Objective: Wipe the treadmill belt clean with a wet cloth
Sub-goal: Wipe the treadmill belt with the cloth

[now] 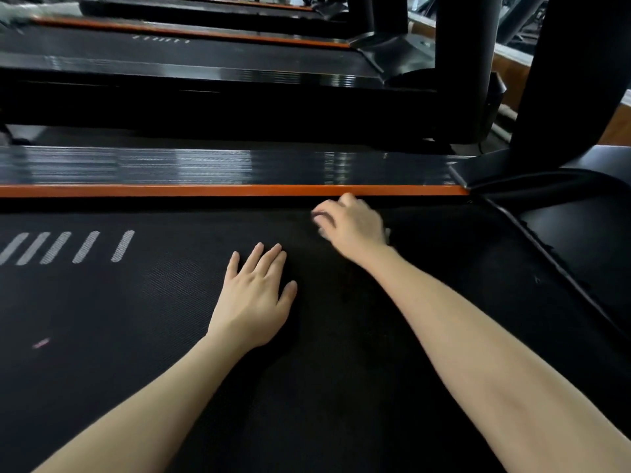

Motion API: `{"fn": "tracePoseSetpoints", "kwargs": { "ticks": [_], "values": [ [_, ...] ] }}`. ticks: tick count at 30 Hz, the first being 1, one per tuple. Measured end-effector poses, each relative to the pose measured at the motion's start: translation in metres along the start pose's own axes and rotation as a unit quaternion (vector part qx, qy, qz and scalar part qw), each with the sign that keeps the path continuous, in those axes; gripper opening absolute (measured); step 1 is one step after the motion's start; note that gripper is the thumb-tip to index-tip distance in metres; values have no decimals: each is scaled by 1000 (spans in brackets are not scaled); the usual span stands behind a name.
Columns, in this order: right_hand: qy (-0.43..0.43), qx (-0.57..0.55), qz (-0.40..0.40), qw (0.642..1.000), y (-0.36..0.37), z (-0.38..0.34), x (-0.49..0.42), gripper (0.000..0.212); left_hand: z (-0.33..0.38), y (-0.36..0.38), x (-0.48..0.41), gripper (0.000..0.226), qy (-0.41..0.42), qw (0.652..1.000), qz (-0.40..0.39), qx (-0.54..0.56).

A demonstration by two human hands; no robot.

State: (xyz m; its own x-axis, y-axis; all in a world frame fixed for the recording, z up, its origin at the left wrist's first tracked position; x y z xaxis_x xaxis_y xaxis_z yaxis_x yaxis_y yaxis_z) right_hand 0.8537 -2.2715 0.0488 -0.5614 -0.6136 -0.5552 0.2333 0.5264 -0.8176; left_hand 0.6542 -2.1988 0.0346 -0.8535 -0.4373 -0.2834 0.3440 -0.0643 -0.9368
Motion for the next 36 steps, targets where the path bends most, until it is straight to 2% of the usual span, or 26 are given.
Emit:
{"fn": "tracePoseSetpoints", "kwargs": {
  "ticks": [2,5,10,12,14,16,18,20,21,24,27,29,36],
  "values": [
    [86,44,20,995,-3,22,-4,30,1,-1,0,64,-3,1000,6,9],
    [92,20,2,996,-4,2,4,30,5,-2,0,53,-16,999,15,24],
    [-78,-101,16,992,-58,-43,94,33,5,-4,0,52,-41,999,19,30],
    [-140,-163,-31,976,-90,-48,139,34,5,-3,-1,52,-39,999,16,26],
    [-175,-171,-69,967,-103,-36,153,35,5,-3,0,52,-39,999,20,21],
    [-150,-108,-44,982,-96,-20,128,36,5,-2,0,52,-39,999,21,20],
    [-47,-34,-25,998,-80,-4,96,31,4,-1,1,51,-39,999,18,25],
    [30,-16,-24,999,-69,-1,88,29,3,-1,1,51,-40,999,20,26],
    [40,-24,-17,999,-71,-8,96,31,3,0,0,51,-37,999,20,25],
    [-31,-79,-7,996,-99,-50,153,39,4,-1,0,51,-33,999,20,17],
    [-104,-171,-79,977,-144,-79,215,33,3,-2,0,51,-30,999,20,14],
    [-137,-183,-103,968,-155,-76,225,31,4,-3,0,51,-28,999,17,13],
    [-122,-137,-60,981,-139,-69,215,29,1,-24,8,46,-35,997,33,59]
  ]
}}
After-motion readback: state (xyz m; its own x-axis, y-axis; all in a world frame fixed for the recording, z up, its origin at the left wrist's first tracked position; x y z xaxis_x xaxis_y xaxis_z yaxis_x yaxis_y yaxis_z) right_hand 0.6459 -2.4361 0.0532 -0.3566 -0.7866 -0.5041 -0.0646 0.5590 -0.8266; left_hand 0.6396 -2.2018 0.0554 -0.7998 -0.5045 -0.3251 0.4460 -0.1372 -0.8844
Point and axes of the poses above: each hand's wrist, its own x-axis away from the middle knuckle, its own y-axis out of the palm, z = x × y, the point moved 1 cm from there along -x, towards the middle knuckle, and after that the axes turned 13 degrees about z, right-handed, at the moved point
